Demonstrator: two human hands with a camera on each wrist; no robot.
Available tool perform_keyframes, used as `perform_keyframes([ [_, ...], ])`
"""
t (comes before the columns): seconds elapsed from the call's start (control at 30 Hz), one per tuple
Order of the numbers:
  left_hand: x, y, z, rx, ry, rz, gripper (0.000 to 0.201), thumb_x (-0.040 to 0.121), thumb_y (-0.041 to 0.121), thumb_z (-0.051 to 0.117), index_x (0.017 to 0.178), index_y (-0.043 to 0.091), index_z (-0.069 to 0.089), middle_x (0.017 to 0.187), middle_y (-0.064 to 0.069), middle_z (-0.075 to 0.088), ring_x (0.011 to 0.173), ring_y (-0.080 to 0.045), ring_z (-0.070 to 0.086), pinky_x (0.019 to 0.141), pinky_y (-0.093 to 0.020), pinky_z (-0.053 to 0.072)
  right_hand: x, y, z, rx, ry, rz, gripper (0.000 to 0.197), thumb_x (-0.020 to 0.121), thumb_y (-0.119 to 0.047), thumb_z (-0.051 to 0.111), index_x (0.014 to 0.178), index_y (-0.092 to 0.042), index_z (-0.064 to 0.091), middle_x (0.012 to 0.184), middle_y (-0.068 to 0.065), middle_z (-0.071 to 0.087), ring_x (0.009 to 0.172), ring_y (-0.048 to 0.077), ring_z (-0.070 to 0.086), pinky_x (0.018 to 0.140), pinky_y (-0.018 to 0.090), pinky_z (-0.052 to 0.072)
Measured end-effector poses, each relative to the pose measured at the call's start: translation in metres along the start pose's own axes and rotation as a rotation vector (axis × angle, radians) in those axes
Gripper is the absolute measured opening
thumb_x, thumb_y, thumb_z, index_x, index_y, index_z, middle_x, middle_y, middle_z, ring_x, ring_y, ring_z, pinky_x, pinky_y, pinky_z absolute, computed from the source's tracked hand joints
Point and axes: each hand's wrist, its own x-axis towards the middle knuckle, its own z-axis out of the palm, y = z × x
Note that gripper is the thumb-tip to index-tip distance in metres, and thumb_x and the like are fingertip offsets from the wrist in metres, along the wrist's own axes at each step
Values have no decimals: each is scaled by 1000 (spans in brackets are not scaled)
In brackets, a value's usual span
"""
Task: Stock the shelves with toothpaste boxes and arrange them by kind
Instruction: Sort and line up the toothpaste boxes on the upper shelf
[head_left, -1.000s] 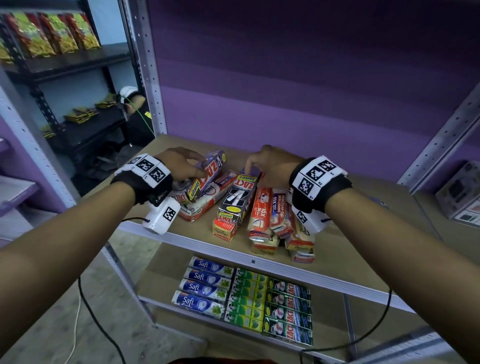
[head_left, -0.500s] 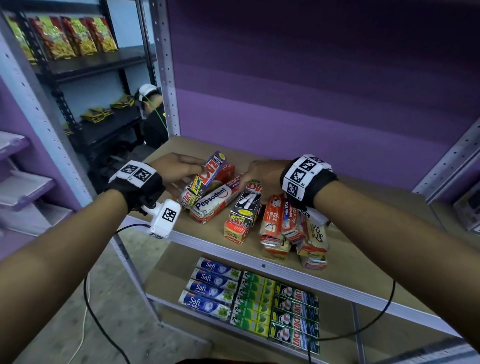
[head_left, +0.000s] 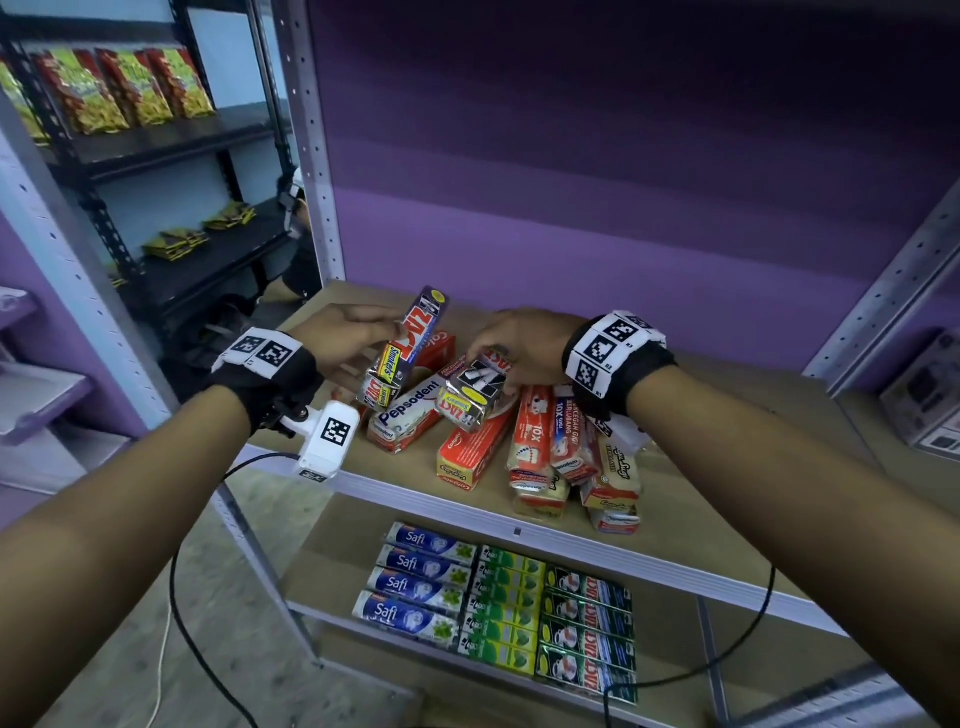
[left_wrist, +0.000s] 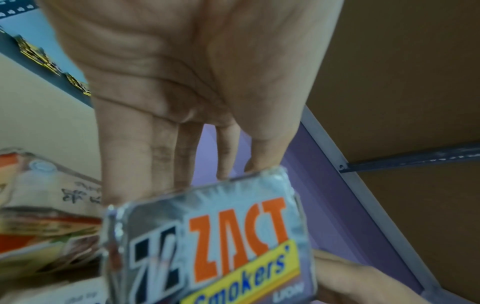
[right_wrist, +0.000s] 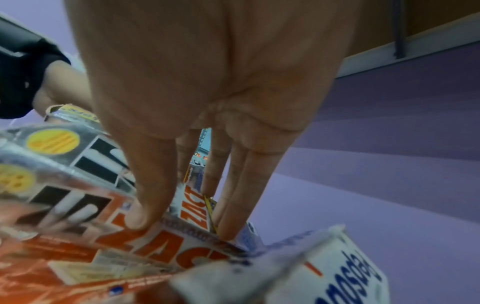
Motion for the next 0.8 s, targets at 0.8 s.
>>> perform_keyframes([
  [0.8,-13,92,100,-609,-319,387,48,93,16,64,136,32,51,113,-15,70,88,-31,71,72,-45,57,-151,93,-54,791,674,226,40,90,-23,72,128,-22,61,123,-6,65,105,20,67,83,42,60],
])
